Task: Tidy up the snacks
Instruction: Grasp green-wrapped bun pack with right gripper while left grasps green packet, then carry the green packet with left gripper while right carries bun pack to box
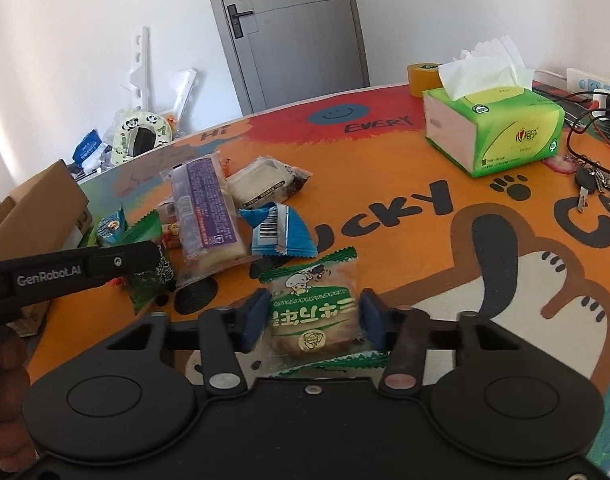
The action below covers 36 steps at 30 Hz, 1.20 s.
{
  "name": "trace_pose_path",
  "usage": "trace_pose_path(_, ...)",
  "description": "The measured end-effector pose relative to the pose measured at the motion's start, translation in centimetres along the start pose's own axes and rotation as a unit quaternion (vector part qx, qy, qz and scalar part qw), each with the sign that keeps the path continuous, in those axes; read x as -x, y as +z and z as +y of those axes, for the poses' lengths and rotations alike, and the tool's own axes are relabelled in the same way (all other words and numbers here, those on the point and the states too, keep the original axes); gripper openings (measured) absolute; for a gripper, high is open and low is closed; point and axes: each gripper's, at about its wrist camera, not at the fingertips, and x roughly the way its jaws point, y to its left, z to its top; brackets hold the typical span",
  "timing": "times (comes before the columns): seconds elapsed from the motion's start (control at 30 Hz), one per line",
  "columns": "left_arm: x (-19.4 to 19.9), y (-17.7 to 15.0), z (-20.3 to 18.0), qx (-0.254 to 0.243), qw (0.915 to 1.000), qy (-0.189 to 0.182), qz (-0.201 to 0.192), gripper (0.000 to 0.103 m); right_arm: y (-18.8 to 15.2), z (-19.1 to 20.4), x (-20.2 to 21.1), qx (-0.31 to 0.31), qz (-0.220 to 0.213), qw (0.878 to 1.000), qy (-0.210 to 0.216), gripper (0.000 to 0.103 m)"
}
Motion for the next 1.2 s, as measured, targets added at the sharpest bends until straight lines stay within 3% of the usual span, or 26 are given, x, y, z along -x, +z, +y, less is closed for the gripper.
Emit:
trace_pose_path(0.63, 6.2, 1.0, 2.0, 0.015, 0.9985, 0.002, -0.053, 0.021, 1.1, 2.3, 3.3, -0.026, -0.043, 0.996, 0.069, 0.049)
trace_pose_path(1.2, 12.2, 2.3, 5.6, 0.035, 0.9922, 0.043, -0.112, 0.021, 2.2, 7.4, 5.2, 0.001, -0.071, 0.990, 0.123, 0.049)
